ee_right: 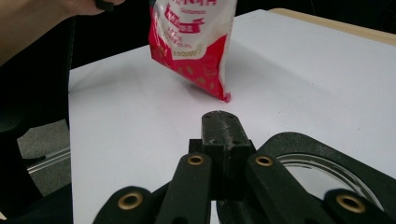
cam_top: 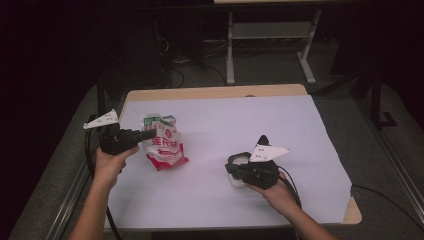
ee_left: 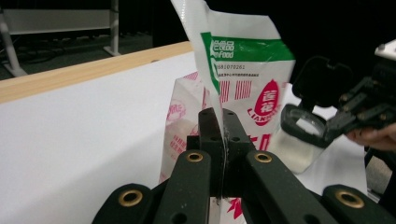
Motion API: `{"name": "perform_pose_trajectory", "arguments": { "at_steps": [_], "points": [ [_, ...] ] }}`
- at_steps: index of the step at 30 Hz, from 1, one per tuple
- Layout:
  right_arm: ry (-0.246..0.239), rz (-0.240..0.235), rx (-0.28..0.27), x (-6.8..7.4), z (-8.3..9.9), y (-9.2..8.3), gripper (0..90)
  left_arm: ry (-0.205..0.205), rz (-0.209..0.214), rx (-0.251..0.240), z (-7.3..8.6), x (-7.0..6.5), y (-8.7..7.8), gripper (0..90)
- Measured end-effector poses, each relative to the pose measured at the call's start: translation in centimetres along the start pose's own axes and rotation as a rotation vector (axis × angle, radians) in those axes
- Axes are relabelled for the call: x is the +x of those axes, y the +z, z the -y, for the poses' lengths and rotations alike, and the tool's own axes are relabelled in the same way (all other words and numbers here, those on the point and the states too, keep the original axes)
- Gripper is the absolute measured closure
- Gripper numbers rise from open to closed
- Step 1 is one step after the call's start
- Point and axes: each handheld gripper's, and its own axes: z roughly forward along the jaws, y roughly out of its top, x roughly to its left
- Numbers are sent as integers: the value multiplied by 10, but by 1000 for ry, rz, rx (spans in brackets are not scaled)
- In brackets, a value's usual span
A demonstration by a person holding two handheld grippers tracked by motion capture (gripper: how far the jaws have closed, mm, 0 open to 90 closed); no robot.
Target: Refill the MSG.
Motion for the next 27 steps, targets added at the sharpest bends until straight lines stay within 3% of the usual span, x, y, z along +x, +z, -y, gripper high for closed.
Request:
{"name": "perform_pose_trajectory", "arguments": {
  "at_steps": [4, 12, 15, 27],
  "points": [
    [0, 3, -2, 0, 0, 0, 899, 0, 3, 0, 13, 4, -6, 899],
    [-4, 5, 0, 0, 0, 1, 899, -1, -28, 53, 34, 7, -8, 899],
    [-2, 3, 3, 1, 0, 1, 899, -10, -22, 40, 39, 8, -10, 899],
    [-13, 4, 12, 2, 1, 4, 899, 44, -31, 98, 41, 1, -11, 896]
  ]
}}
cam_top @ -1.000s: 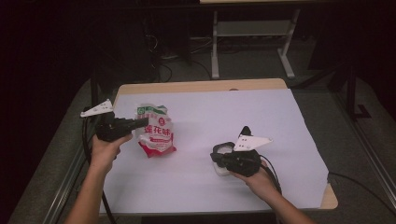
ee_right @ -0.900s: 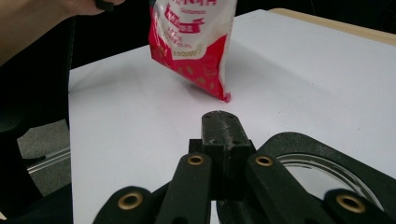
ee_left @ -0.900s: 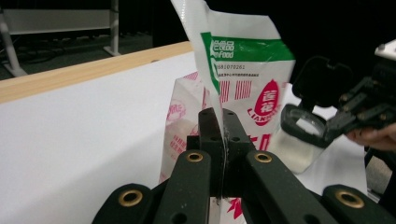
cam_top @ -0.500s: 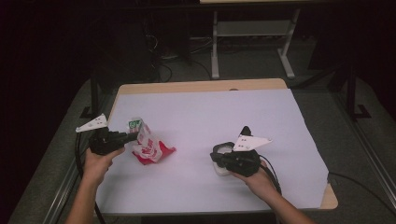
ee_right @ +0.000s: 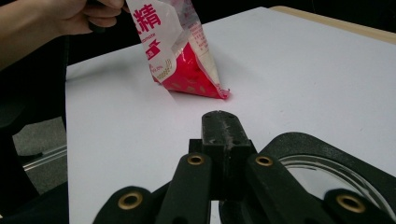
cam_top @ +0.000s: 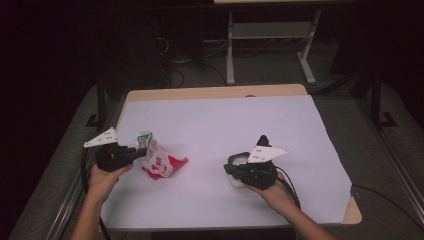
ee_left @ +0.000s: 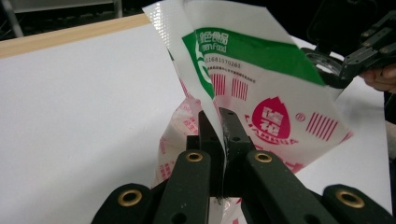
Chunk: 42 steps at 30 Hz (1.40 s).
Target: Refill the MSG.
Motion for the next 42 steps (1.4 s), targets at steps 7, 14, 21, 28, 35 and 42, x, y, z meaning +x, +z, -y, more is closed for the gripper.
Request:
{"name": "perform_pose_trajectory", "arguments": {
  "at_steps": [7, 14, 21, 28, 35, 42],
  "points": [
    [6, 3, -1, 0, 1, -1, 898, 8, -10, 39, 8, -3, -5, 794],
    [5, 5, 0, 0, 2, 0, 899, 51, -39, 83, 15, -5, -10, 581],
    [4, 7, 1, 0, 2, 0, 899, 49, -49, 65, 22, -4, -18, 429],
    [6, 12, 0, -1, 3, -1, 899, 50, -88, 104, 30, -3, -24, 295],
    [10, 10, 3, -1, 4, -4, 899, 41, -98, 141, 41, -8, -25, 220],
    [15, 8, 8, -2, 9, -9, 899, 18, -149, 141, 54, -14, -29, 202]
  ]
}}
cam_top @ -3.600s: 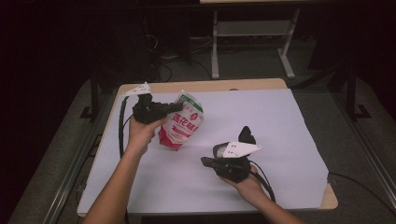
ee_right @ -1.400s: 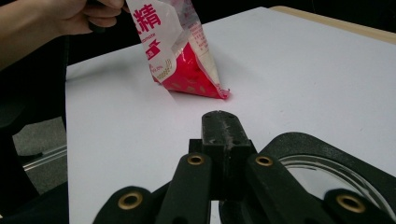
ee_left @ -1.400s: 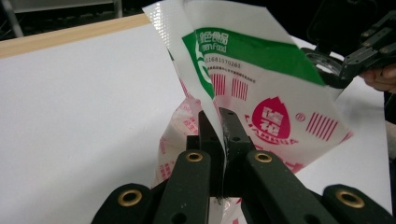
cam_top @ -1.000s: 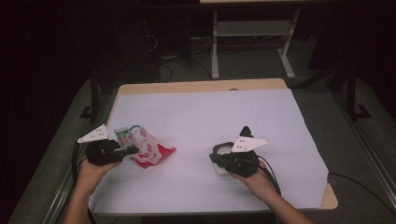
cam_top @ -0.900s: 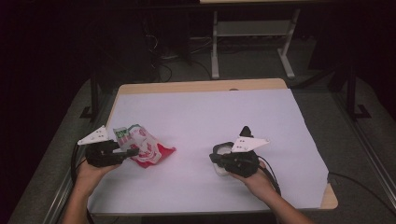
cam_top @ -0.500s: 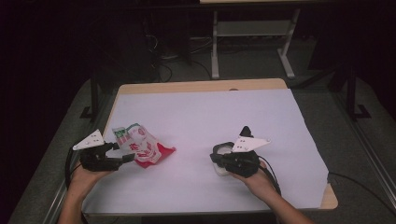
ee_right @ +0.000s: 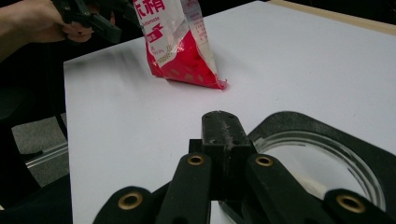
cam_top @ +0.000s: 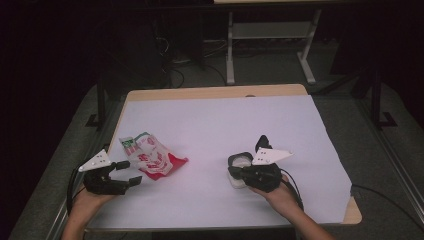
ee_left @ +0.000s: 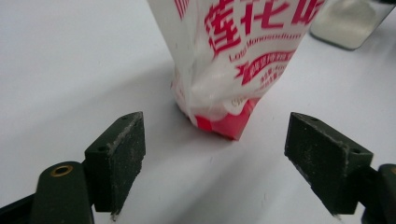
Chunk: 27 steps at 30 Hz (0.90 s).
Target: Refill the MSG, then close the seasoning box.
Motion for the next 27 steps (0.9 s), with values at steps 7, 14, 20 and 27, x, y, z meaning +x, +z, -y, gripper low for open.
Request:
{"name": "perform_pose_trajectory", "arguments": {
  "at_steps": [7, 14, 20, 27],
  "points": [
    [6, -28, -26, 2, 7, -16, 898, -23, -27, 1, 9, -6, 0, 181],
    [8, -19, -47, 4, 13, -36, 898, -20, -26, 16, 13, -16, 1, 178],
    [18, 3, -54, -2, 21, -53, 898, -27, -38, 27, 17, -22, 2, 175],
    [54, 34, -54, -16, 35, -72, 899, -37, -68, 36, 22, -27, 2, 176]
  ]
}}
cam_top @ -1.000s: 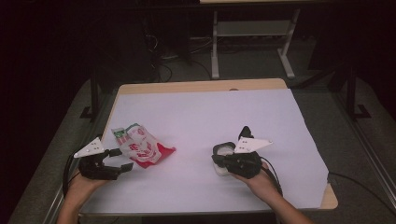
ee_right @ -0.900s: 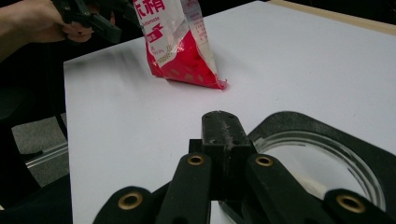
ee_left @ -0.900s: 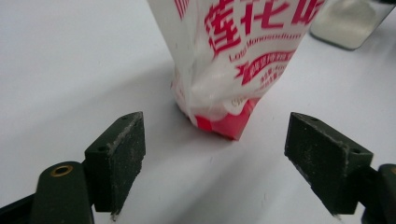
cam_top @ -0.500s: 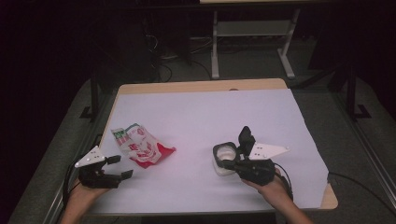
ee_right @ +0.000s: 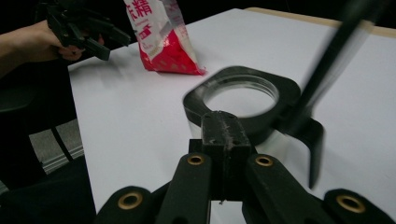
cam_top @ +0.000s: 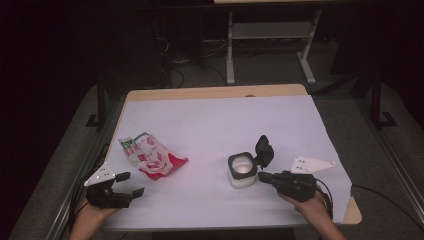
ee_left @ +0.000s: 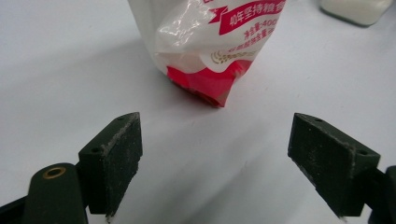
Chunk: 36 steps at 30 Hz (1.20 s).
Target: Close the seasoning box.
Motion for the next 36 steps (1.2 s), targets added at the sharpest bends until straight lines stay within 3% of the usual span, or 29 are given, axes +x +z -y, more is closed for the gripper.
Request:
{"name": "perform_pose_trajectory", "arguments": {
  "at_steps": [8, 14, 16, 23, 36],
  "points": [
    [8, 86, 20, -21, 7, -18, 898, 2, 7, 1, 0, 0, 3, 176],
    [44, 153, -8, -41, 8, -27, 899, 6, 1, 10, -1, 1, 6, 176],
    [60, 157, -27, -44, 5, -27, 899, 12, -7, 11, -1, 0, 7, 176],
    [50, 152, -67, -46, -11, -21, 899, 5, -17, 5, -1, 0, 7, 176],
    [18, 131, -52, -41, -32, 5, 899, 3, -21, -14, -2, 0, 5, 176]
  ]
}}
